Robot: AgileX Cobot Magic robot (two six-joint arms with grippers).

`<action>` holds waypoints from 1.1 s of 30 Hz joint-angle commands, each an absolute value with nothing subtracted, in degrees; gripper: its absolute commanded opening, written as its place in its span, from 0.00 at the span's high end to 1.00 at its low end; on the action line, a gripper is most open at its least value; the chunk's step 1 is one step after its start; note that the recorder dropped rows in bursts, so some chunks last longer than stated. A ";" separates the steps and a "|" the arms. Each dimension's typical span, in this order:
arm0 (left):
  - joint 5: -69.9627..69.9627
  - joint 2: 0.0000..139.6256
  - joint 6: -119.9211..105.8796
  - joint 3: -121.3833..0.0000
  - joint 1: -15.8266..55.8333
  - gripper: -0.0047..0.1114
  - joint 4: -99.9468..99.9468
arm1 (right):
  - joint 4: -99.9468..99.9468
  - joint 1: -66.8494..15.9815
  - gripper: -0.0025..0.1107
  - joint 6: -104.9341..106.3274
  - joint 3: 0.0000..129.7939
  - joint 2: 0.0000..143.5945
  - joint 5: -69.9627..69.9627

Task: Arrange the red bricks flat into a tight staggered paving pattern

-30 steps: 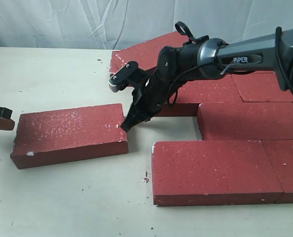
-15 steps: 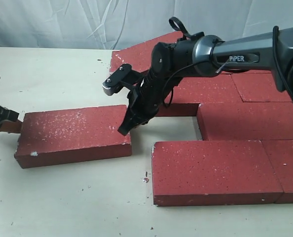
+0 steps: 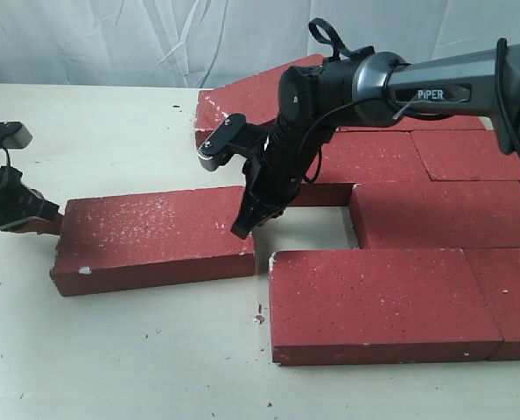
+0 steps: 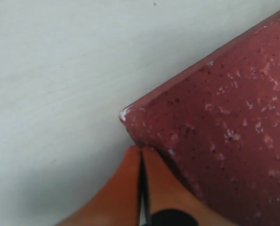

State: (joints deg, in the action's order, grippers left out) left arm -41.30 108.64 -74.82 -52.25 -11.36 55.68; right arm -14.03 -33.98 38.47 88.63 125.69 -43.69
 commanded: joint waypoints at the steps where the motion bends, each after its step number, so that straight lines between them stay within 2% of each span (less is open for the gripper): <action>1: -43.48 108.72 -75.64 -52.16 -10.69 0.96 56.90 | -13.16 -33.96 0.99 38.45 88.98 125.36 -46.63; 10: -45.08 108.72 -78.74 -52.16 -10.69 0.96 60.49 | -7.78 -33.96 0.99 33.47 88.98 124.16 -44.32; 18: -45.37 108.72 -80.05 -52.16 -10.69 0.96 60.85 | -4.66 -33.96 0.99 33.32 88.98 124.16 -51.04; 25: -36.20 108.60 -80.06 -52.16 -10.80 0.96 61.62 | -3.18 -33.96 0.99 33.19 88.98 123.60 -52.95; 30: -33.74 107.78 -76.37 -52.63 -11.47 0.96 62.21 | 8.59 -32.09 0.99 19.58 88.98 121.20 -51.04; 33: -33.62 107.68 -76.64 -52.63 -11.01 0.96 63.56 | 5.53 -29.95 0.99 15.65 88.86 120.26 -46.32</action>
State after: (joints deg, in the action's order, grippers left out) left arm -34.07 108.39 -77.28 -52.25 -11.31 61.79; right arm 6.20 -31.97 20.02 88.72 121.59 -50.09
